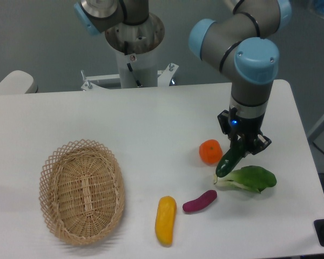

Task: Pick up the cucumber from the basket
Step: 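Carry the held cucumber away from the basket toward the bok choy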

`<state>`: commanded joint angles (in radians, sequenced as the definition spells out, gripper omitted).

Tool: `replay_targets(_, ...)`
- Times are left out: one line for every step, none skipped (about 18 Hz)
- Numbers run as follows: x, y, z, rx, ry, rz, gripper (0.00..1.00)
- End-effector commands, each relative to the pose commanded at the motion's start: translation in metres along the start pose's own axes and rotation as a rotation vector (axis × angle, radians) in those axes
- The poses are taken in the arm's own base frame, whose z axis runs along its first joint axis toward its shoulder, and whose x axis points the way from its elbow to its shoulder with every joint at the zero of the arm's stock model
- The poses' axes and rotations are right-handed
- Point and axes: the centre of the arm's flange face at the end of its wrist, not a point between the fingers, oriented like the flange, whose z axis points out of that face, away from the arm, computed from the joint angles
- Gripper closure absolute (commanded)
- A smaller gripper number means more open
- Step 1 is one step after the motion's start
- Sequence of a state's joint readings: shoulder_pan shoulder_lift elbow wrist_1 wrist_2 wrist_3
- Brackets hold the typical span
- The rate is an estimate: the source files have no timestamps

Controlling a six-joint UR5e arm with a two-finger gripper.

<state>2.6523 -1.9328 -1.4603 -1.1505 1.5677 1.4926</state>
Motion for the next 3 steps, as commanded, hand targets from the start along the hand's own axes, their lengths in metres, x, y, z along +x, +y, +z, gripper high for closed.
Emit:
replay_targets(-0.0004, 0.0, -0.0007, 0.0, -0.002, 0.0, 0.87)
replay_targets(-0.0008, -0.0002, -0.0014, 0.002, -0.003, 0.002, 0.87)
replay_targets(-0.0012, -0.0003, -0.0021, 0.002, -0.004, 0.0, 0.87)
